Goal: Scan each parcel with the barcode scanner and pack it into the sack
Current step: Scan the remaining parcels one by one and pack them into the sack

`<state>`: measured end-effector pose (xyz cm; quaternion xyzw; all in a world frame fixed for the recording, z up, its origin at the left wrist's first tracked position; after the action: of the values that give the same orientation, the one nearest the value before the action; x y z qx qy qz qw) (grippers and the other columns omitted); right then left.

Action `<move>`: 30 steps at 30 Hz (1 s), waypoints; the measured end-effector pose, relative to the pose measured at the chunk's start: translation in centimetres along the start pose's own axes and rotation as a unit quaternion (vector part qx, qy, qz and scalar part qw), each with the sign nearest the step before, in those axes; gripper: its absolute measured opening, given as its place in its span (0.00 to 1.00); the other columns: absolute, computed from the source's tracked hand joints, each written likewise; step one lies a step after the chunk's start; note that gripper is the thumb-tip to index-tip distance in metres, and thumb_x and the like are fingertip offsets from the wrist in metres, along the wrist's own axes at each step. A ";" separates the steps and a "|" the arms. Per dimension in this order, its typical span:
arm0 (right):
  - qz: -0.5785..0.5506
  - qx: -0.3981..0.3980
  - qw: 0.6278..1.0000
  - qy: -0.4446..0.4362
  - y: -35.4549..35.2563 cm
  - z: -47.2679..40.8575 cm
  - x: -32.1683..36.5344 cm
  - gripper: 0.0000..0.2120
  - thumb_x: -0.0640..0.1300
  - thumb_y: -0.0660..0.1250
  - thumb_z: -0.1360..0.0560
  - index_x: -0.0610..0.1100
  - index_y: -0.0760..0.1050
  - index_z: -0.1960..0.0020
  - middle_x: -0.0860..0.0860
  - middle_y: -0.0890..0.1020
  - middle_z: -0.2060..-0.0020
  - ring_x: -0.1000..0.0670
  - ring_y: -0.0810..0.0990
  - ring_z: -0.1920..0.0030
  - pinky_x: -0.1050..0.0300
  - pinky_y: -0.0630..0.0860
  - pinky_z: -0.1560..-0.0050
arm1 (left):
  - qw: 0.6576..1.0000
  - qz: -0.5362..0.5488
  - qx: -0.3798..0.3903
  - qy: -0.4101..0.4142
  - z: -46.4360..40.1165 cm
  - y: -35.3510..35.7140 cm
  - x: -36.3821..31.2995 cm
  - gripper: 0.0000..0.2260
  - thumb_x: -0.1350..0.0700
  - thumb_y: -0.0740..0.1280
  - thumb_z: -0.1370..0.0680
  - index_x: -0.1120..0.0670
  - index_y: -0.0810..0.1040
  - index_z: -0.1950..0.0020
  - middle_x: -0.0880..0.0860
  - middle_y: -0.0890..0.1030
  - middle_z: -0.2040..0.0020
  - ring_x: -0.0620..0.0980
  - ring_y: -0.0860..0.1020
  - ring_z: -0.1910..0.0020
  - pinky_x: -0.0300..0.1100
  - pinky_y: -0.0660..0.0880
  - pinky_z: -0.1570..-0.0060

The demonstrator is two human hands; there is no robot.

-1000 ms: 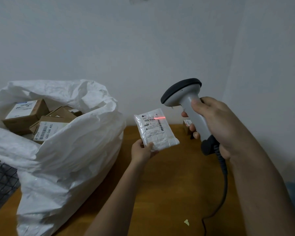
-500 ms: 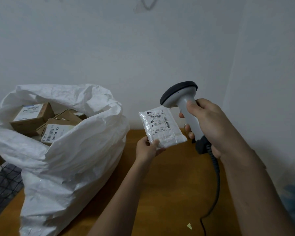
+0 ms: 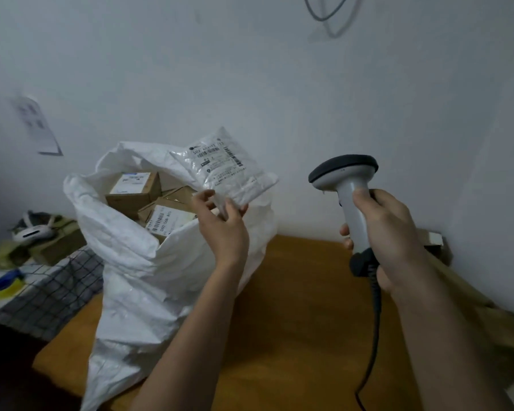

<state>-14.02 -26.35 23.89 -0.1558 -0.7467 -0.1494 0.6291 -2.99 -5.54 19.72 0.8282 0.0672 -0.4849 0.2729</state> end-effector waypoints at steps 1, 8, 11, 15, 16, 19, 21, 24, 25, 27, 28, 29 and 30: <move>0.002 0.007 1.000 0.003 0.4 0.0 -0.2 0.15 0.53 0.59 0.18 0.43 0.76 0.47 0.44 0.78 0.67 0.52 0.74 0.75 0.59 0.69 0.76 | 1.000 -0.002 -0.009 -0.008 -1.0 -0.4 -0.1 0.12 0.65 0.63 0.20 0.53 0.67 0.40 0.52 0.74 0.46 0.49 0.83 0.53 0.37 0.80 0.56; 0.004 0.018 1.000 0.025 1.9 -0.6 -1.9 0.15 0.53 0.60 0.18 0.42 0.76 0.50 0.48 0.78 0.73 0.50 0.74 0.75 0.56 0.68 0.73 | 0.979 -0.178 0.090 -0.033 -3.6 -1.1 0.4 0.34 0.64 0.65 0.20 0.50 0.51 0.20 0.55 0.52 0.22 0.47 0.79 0.44 0.28 0.76 0.55; 0.009 0.008 0.999 0.034 1.4 -1.0 -2.7 0.14 0.53 0.59 0.18 0.43 0.76 0.50 0.46 0.78 0.71 0.50 0.74 0.75 0.57 0.69 0.75 | 0.966 -0.239 0.086 0.057 -1.8 -0.6 0.3 0.26 0.68 0.64 0.22 0.55 0.63 0.26 0.57 0.56 0.28 0.47 0.80 0.56 0.28 0.75 0.57; 0.011 -0.014 0.999 0.046 -0.5 -1.8 -3.6 0.13 0.53 0.59 0.18 0.44 0.76 0.50 0.45 0.78 0.69 0.50 0.74 0.74 0.60 0.69 0.78 | 0.933 -0.288 0.129 0.173 1.0 0.8 1.8 0.16 0.71 0.63 0.25 0.58 0.74 0.39 0.52 0.61 0.36 0.41 0.74 0.55 0.38 0.78 0.53; 0.012 -0.021 0.999 0.047 -1.1 -2.0 -3.9 0.13 0.53 0.59 0.18 0.45 0.76 0.50 0.44 0.78 0.68 0.50 0.74 0.75 0.60 0.69 0.78 | 0.925 -0.301 0.144 0.182 1.6 1.3 2.5 0.15 0.70 0.63 0.25 0.58 0.75 0.40 0.52 0.62 0.36 0.37 0.73 0.55 0.39 0.78 0.53; 0.036 -0.063 0.996 0.047 -3.8 -2.8 -4.9 0.13 0.53 0.59 0.18 0.46 0.76 0.52 0.44 0.78 0.68 0.50 0.75 0.74 0.57 0.70 0.75 | 0.914 -0.320 0.172 0.178 2.9 2.9 5.0 0.13 0.69 0.65 0.24 0.57 0.76 0.43 0.55 0.64 0.34 0.30 0.69 0.56 0.37 0.77 0.55; 0.069 -0.108 0.991 0.048 -6.2 -3.2 -5.8 0.13 0.54 0.59 0.19 0.48 0.75 0.54 0.45 0.79 0.68 0.49 0.76 0.72 0.55 0.70 0.72 | 0.910 -0.328 0.192 0.164 3.9 4.3 6.7 0.13 0.69 0.65 0.24 0.56 0.77 0.44 0.56 0.64 0.34 0.30 0.69 0.56 0.36 0.76 0.56; 0.093 -0.177 0.978 0.057 -10.4 -3.6 -7.3 0.12 0.54 0.59 0.19 0.50 0.75 0.56 0.47 0.78 0.69 0.50 0.76 0.71 0.55 0.70 0.70 | 0.895 -0.349 0.244 0.133 6.0 7.0 9.4 0.11 0.68 0.65 0.24 0.56 0.77 0.45 0.56 0.64 0.34 0.38 0.72 0.57 0.41 0.78 0.55; 0.096 -0.198 0.974 0.061 -11.9 -3.7 -7.7 0.11 0.54 0.59 0.20 0.49 0.75 0.55 0.47 0.79 0.68 0.49 0.76 0.70 0.55 0.72 0.69 | 0.886 -0.359 0.268 0.122 7.0 8.1 10.3 0.10 0.67 0.65 0.24 0.56 0.76 0.45 0.56 0.64 0.34 0.42 0.73 0.56 0.43 0.79 0.54; 0.117 -0.233 0.963 0.072 -14.8 -4.0 -8.7 0.12 0.54 0.59 0.20 0.48 0.75 0.54 0.46 0.79 0.66 0.47 0.76 0.69 0.55 0.71 0.68 | 0.860 -0.382 0.323 0.103 9.4 10.5 12.3 0.09 0.64 0.65 0.23 0.55 0.76 0.44 0.54 0.63 0.34 0.45 0.73 0.55 0.44 0.79 0.53; 0.127 -0.248 0.957 0.078 -16.1 -4.3 -9.2 0.13 0.54 0.58 0.20 0.47 0.75 0.53 0.46 0.79 0.66 0.47 0.76 0.68 0.56 0.70 0.68 | 0.845 -0.390 0.355 0.092 10.8 11.8 13.4 0.09 0.63 0.65 0.22 0.55 0.75 0.42 0.53 0.62 0.33 0.45 0.73 0.56 0.45 0.79 0.53; 0.133 -0.260 0.953 0.084 -17.4 -4.5 -9.7 0.13 0.54 0.58 0.20 0.46 0.75 0.52 0.46 0.79 0.66 0.47 0.76 0.68 0.56 0.70 0.68 | 0.828 -0.394 0.391 0.081 12.3 13.0 14.6 0.10 0.62 0.65 0.21 0.55 0.75 0.41 0.53 0.62 0.33 0.46 0.74 0.56 0.46 0.79 0.53; 0.135 -0.270 0.949 0.091 -18.7 -4.9 -10.2 0.14 0.54 0.58 0.20 0.45 0.75 0.52 0.46 0.79 0.66 0.47 0.76 0.68 0.56 0.69 0.68 | 0.810 -0.393 0.429 0.069 13.8 14.3 15.8 0.10 0.62 0.64 0.21 0.54 0.75 0.40 0.53 0.63 0.34 0.47 0.75 0.57 0.48 0.79 0.53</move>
<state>-15.91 -45.78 14.11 -0.4048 -0.5898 -0.2723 0.6435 0.00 -27.12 6.75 0.7952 0.1901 -0.4722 -0.3294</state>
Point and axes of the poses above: each hand's wrist, its own z-axis away from the middle knuckle, its own y-axis out of the palm, x = y × z, the point moved 4 cm from there along -z, towards the middle knuckle
